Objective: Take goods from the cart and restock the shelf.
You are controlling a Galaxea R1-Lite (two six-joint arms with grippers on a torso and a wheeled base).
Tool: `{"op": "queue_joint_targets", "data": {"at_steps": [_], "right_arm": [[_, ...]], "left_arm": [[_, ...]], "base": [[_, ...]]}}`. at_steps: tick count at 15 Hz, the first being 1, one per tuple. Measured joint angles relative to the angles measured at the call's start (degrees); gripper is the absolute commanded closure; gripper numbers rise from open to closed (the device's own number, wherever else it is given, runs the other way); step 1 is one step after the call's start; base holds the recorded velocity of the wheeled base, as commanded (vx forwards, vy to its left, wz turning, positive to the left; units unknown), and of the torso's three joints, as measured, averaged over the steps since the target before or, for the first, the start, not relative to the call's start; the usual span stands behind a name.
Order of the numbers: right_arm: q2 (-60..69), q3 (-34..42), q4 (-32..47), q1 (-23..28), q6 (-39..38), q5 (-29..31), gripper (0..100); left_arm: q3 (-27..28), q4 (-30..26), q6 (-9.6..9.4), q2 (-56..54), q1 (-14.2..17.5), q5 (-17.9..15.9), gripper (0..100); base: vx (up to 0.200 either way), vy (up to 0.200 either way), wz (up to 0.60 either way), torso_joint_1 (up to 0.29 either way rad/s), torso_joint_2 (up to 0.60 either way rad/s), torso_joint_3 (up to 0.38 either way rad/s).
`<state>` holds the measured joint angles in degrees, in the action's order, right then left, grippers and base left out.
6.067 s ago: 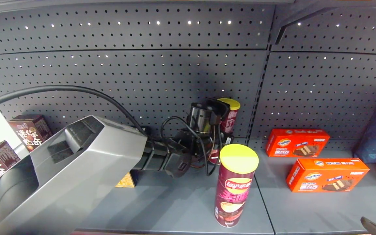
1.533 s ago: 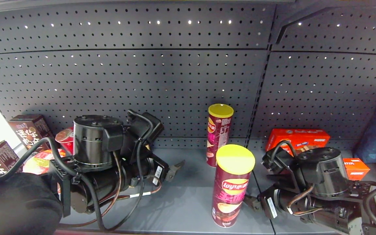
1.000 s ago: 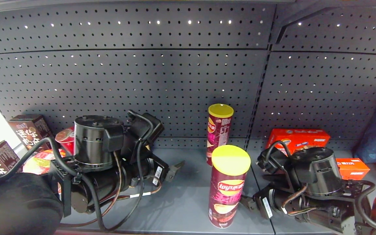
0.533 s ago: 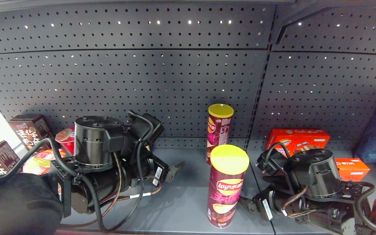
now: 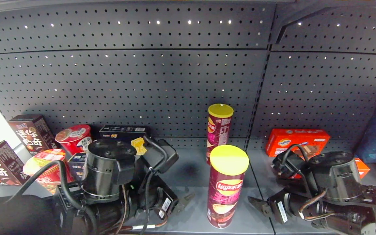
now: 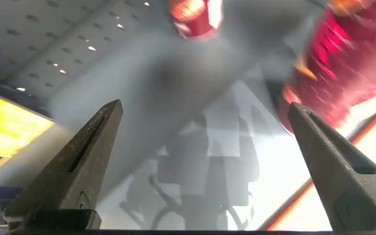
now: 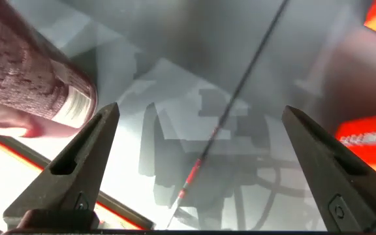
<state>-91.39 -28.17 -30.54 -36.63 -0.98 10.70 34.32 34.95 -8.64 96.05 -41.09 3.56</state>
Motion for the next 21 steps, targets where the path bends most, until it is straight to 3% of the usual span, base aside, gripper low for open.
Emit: {"op": "queue_joint_targets", "data": {"at_steps": [3,12,21], "right_arm": [[1.2,0.8,0.0,0.5,0.0,0.0,0],[1.8,0.9,-0.1,1.0,0.0,-0.3,0],[2.0,1.1,-0.1,1.4,-0.1,-0.4,0]], "left_arm": [[-1.1,0.0,-1.51,0.1,-1.1,0.0,0],[4.1,0.3,-1.62,6.2,-2.2,0.0,0],[4.7,0.3,-1.65,7.5,-3.6,0.0,0]], "base": [[0.000,0.000,0.00,0.000,0.00,0.000],[0.000,0.000,0.00,0.000,0.00,0.000],[0.000,0.000,0.00,0.000,0.00,0.000]]}}
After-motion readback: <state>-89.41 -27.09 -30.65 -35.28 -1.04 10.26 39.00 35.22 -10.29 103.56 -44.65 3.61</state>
